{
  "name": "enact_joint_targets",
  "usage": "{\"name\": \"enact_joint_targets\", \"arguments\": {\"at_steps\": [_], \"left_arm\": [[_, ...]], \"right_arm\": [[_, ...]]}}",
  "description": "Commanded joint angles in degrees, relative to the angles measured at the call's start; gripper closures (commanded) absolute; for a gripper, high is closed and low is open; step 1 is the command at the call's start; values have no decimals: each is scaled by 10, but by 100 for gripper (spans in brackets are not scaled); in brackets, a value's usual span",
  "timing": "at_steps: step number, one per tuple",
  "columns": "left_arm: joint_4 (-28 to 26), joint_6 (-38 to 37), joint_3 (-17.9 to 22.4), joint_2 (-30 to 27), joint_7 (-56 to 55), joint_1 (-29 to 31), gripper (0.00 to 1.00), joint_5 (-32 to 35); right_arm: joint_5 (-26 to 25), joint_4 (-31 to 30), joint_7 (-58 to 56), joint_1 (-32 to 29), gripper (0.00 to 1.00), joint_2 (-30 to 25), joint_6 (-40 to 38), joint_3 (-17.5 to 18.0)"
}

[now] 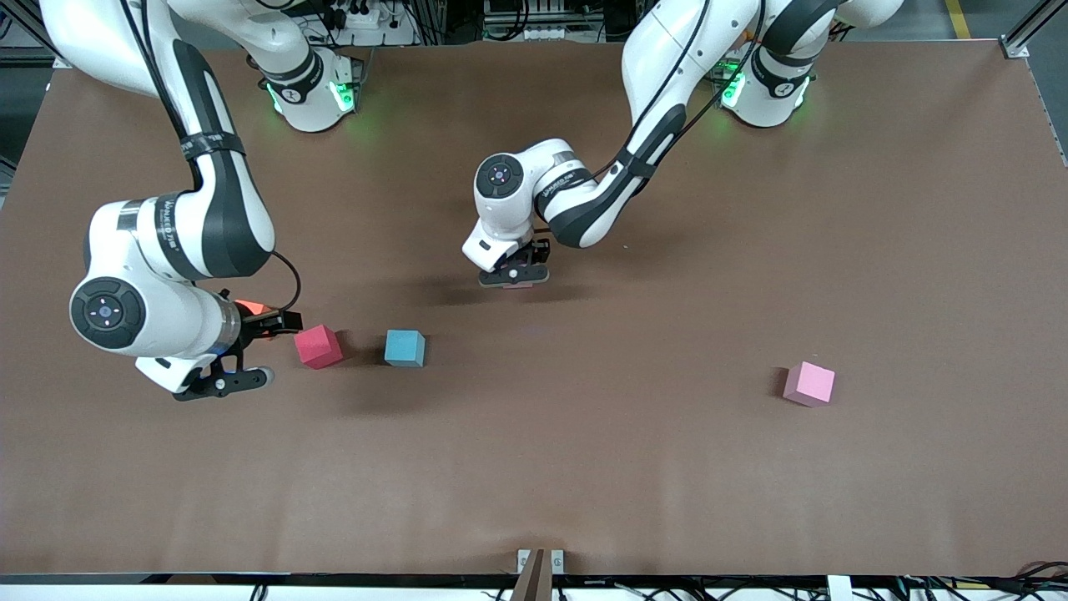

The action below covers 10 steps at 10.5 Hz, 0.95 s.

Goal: Arrange blocks into number 1
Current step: 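Stack pink against green with the left gripper while the right gripper grasps magenta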

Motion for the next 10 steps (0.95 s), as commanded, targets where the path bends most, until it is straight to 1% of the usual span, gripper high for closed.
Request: {"name": "enact_joint_targets", "arguments": {"at_steps": [1,3,5,6,7,8,10], "left_arm": [[11,-4,4,5,-3,-8,100,-15],[9,-4,4,5,-5,-14,100,-22],[8,-4,4,6,-5,-23,100,-42],[8,-4,4,6,-5,-24,90,-42],[7,-4,4,6,-7,-24,32,-43],[7,-4,4,6,-19,-24,0,-41],[7,-5,5,4,-20,-26,0,-41]], "right_arm": [[-2,21,5,-5,0,25,-13,4],[-3,14,-5,-5,0,67,-14,4],[5,11,-62,-12,0,86,-7,5],[16,10,-71,-7,0,97,4,5],[20,2,-71,-4,0,104,23,6],[20,-20,-74,-3,0,104,58,10],[20,-46,-120,-7,0,105,94,11]]}}
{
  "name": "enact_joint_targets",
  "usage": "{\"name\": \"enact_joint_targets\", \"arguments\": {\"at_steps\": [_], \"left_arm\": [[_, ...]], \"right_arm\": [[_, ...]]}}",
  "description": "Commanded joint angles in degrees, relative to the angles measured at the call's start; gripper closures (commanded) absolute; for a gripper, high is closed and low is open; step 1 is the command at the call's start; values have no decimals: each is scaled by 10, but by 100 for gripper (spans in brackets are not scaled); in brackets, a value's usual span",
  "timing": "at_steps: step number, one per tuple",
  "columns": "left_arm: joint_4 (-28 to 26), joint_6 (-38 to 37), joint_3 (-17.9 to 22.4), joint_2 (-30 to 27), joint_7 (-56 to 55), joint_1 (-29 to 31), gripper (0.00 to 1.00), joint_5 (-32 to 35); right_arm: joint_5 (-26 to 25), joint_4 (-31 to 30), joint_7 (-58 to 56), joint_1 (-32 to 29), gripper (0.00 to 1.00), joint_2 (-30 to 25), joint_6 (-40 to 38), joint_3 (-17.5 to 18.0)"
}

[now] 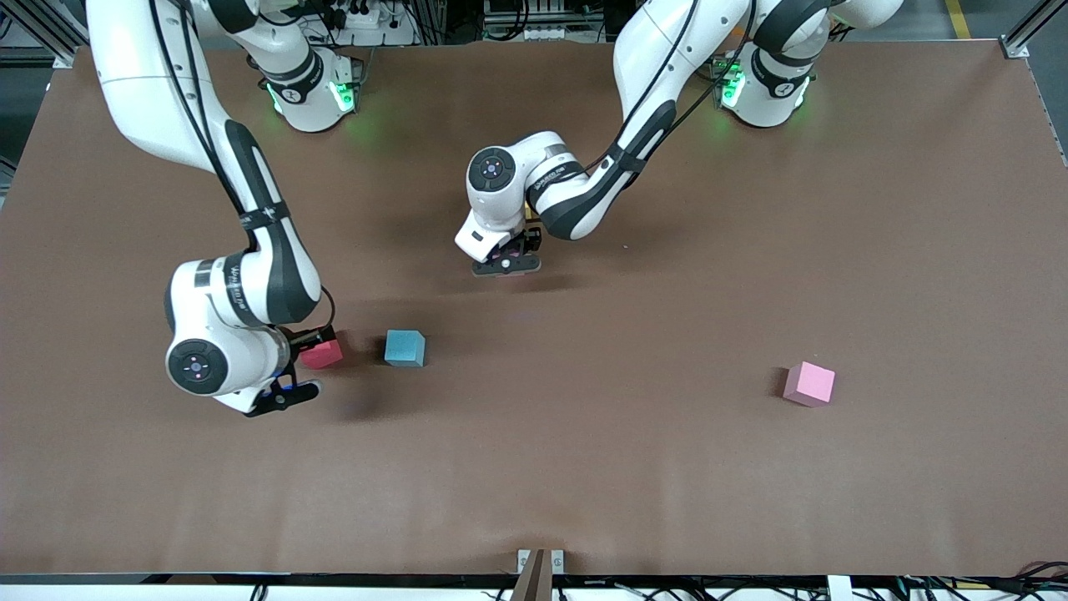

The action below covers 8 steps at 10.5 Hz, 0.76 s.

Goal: Arrange blocks into number 1
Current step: 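Carry magenta to the column with the right gripper while the left gripper withdraws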

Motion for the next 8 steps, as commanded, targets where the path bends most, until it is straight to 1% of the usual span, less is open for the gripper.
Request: {"name": "enact_joint_targets", "arguments": {"at_steps": [1,4,6,8], "left_arm": [[6,-7,6,-5,-10,-7,0,-9],[9,-24,13,-44,-30,7,0,-2],[10,-55,14,-84,-28,50,0,-2],[8,-103,15,-126,-1,127,0,7]], "right_arm": [[10,-27,-39,-8,0,-4,29,3],[10,-32,-39,-3,0,-2,45,3],[10,-51,-41,-3,0,-2,72,3],[10,-59,-41,-2,0,-1,89,2]]}}
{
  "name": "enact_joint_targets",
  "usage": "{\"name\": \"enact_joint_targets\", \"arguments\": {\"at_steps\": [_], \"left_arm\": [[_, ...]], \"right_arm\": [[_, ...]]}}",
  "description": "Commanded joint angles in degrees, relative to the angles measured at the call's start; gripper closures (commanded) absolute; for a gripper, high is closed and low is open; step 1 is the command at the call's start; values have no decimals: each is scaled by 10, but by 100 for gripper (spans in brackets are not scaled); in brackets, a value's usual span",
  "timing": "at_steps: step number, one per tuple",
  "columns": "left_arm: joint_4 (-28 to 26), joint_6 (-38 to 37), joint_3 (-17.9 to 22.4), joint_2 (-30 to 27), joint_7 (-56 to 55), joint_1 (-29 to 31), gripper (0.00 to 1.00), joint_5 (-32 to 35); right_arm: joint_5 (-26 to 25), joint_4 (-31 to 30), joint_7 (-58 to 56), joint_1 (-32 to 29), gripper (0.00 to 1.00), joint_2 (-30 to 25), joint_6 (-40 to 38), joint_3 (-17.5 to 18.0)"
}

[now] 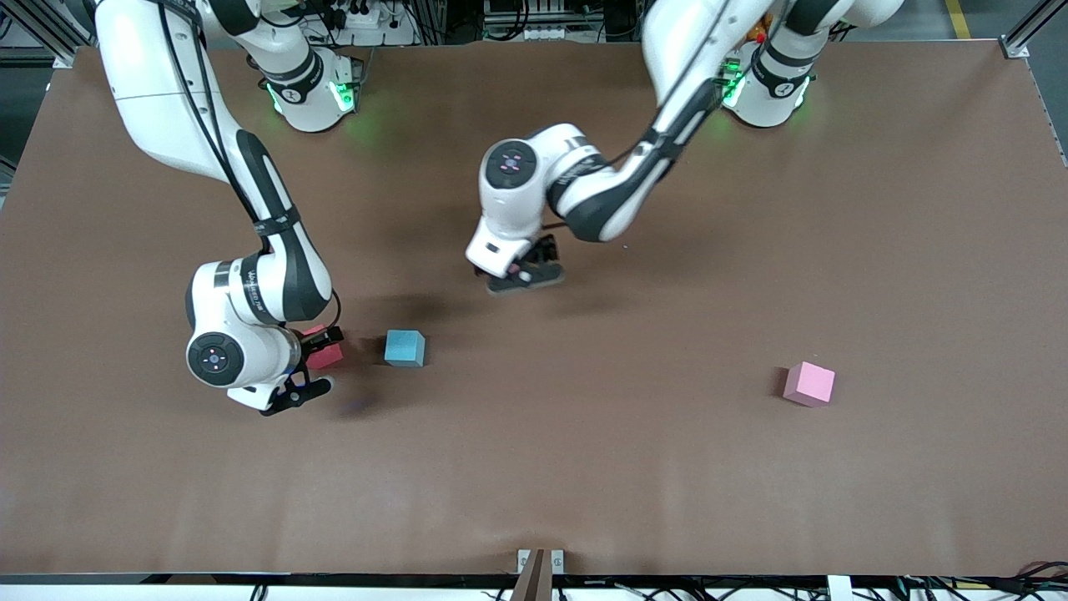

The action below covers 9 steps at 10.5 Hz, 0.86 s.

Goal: Arrange blocks into number 1
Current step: 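Carry magenta to the column with the right gripper while the left gripper withdraws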

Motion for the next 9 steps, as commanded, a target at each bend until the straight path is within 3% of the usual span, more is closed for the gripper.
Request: {"name": "enact_joint_targets", "arguments": {"at_steps": [1,2,4,5,7,9], "left_arm": [[-16,-56,-6,-56,44,92,0,6],[-16,-58,-6,-66,58,132,0,6],[-16,-60,-5,-85,74,195,0,6],[-16,-65,-5,-93,76,225,0,7],[-19,-90,-7,-115,102,289,0,7],[-45,-162,-11,-130,194,316,0,3]], "right_arm": [[9,-26,-12,-2,0,-2,33,1],[9,-46,-12,-1,2,-2,58,2],[9,-55,-9,-2,41,-4,68,2],[10,-54,-5,-1,53,-6,66,2],[44,-49,-6,2,57,-24,46,2],[54,-53,11,10,56,-67,40,1]]}}
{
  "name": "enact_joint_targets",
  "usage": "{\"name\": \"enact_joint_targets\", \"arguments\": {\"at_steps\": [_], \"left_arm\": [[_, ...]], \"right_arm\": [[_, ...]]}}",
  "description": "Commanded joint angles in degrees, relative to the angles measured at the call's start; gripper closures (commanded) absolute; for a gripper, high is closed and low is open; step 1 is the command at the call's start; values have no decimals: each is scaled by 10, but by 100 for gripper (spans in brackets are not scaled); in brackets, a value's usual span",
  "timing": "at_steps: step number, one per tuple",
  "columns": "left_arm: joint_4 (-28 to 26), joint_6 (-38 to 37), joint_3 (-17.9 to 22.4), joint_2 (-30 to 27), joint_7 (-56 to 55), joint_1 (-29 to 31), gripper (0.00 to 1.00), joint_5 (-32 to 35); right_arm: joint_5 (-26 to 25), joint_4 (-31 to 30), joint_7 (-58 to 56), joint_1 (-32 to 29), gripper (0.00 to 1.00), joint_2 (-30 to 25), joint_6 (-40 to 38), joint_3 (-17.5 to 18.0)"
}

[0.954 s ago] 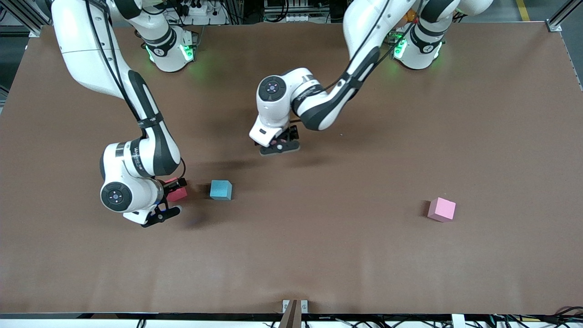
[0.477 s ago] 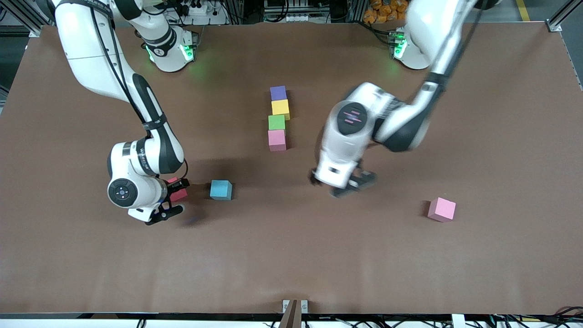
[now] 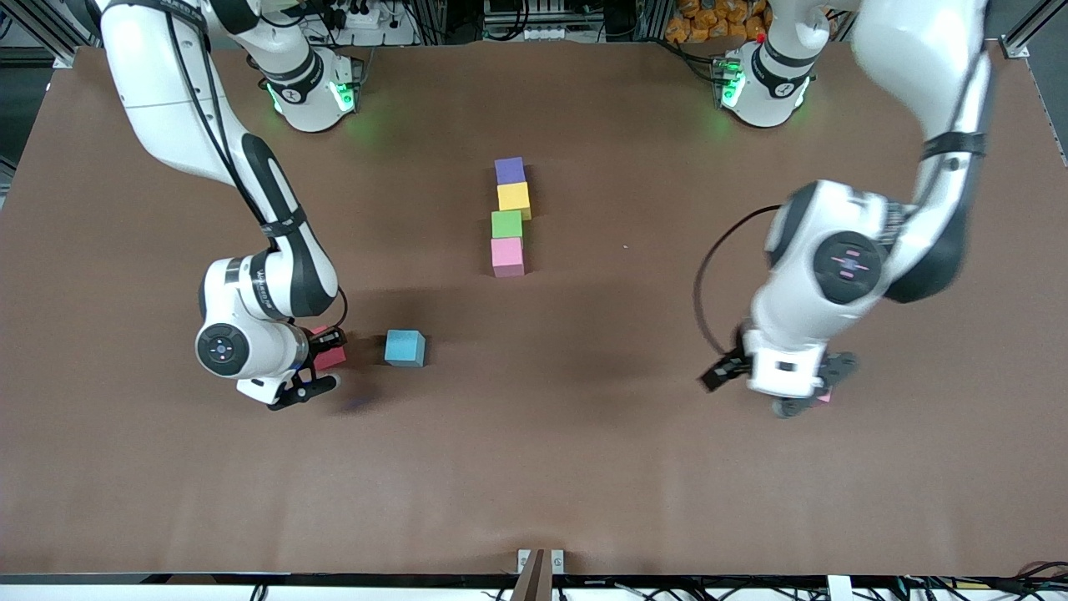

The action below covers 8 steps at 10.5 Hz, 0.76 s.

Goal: Arrange blocks into number 1
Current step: 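Carry magenta to the column with the right gripper while the left gripper withdraws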

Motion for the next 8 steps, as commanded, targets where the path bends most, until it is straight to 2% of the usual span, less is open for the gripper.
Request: {"name": "enact_joint_targets", "arguments": {"at_steps": [1,2,4,5,8], "left_arm": [[-67,-30,-12,-48,38,35,0,-3],[-123,-20,-17,-85,42,47,0,-5],[-241,52,-21,-169,48,69,0,-27],[-266,60,-21,-193,74,79,0,-29],[-272,52,-10,-226,170,87,0,-64]], "right_arm": [[12,-17,50,18,55,-71,-19,0],[12,-15,122,44,55,-83,-39,-1],[12,-12,295,105,55,-83,-37,-3],[13,-8,346,129,55,-80,-32,-3],[26,29,407,181,55,-66,-37,-1]]}}
